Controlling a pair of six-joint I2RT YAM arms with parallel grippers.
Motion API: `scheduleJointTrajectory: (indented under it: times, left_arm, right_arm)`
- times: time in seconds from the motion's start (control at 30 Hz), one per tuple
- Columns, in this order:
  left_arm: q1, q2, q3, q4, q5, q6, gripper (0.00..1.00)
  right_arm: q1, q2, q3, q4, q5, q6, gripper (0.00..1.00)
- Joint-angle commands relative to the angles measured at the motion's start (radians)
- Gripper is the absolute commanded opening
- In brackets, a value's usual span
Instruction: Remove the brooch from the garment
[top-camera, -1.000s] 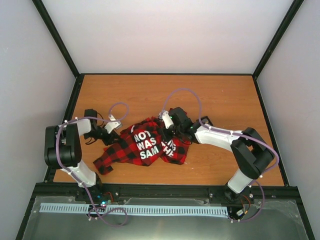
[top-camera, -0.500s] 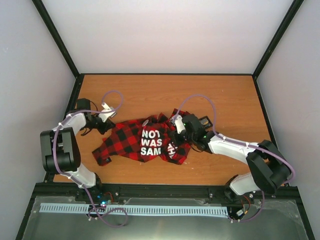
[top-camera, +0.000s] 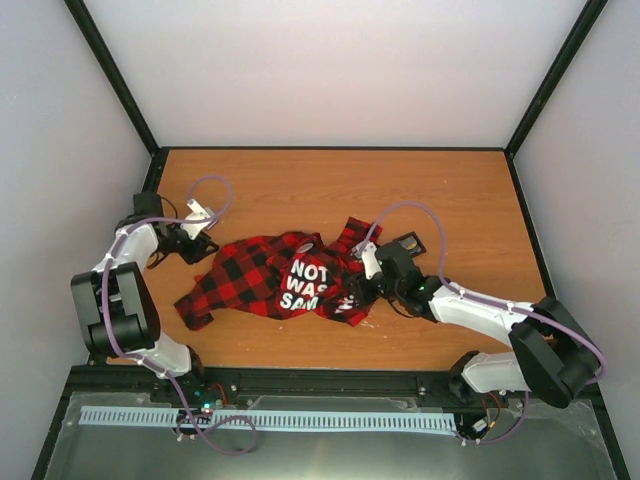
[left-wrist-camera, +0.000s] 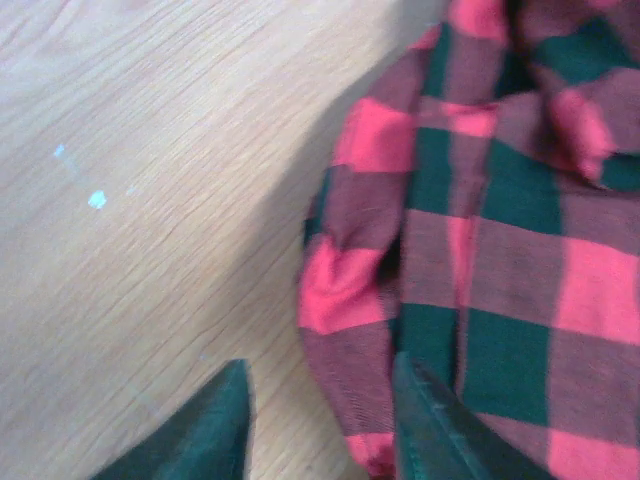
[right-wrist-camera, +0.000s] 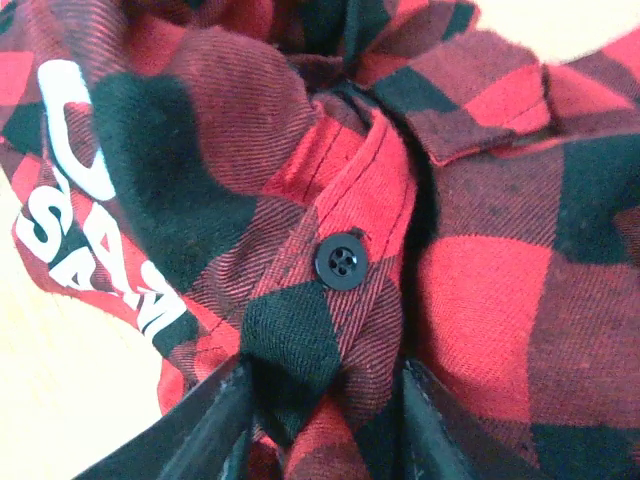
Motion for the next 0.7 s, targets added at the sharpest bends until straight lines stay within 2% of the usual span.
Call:
scheduleJointTrajectory:
  times: [0.0,0.1,0.2,0.4,0.5,0.67]
  left_arm:
    - [0.005,-0.053,0.066,-0.151,0.150,0.133,0.48]
    - [-0.031,-0.051,0.144,-0.257,0.200,0.190,0.56]
    - [-0.107,-0.052,0.189,-0.311,0.221,0.202,0.57]
    - [-0.317,-0.071,0.183,-0.273,0.290,0.131,0.59]
    - [-0.408,-0.072,0.154,-0.203,0.267,0.092,0.59]
    - [-0.509,-0.069,0.133,-0.049,0.190,0.081,0.59]
  right_arm:
    - [-0.008,-0.077,0.067,-0.038,0.013,0.003,0.44]
    - [-0.021,-0.112,0.156,-0.079,-0.014,-0.010,0.54]
    - [-0.043,-0.090,0.258,-0.110,-0.037,0.007,0.57]
    - [-0.054,0.066,0.422,-0.141,-0.142,0.102,0.59]
    - [-0.054,0.139,0.457,-0.143,-0.179,0.114,0.56]
    - [-0.054,0.188,0.424,-0.087,-0.240,0.183,0.41]
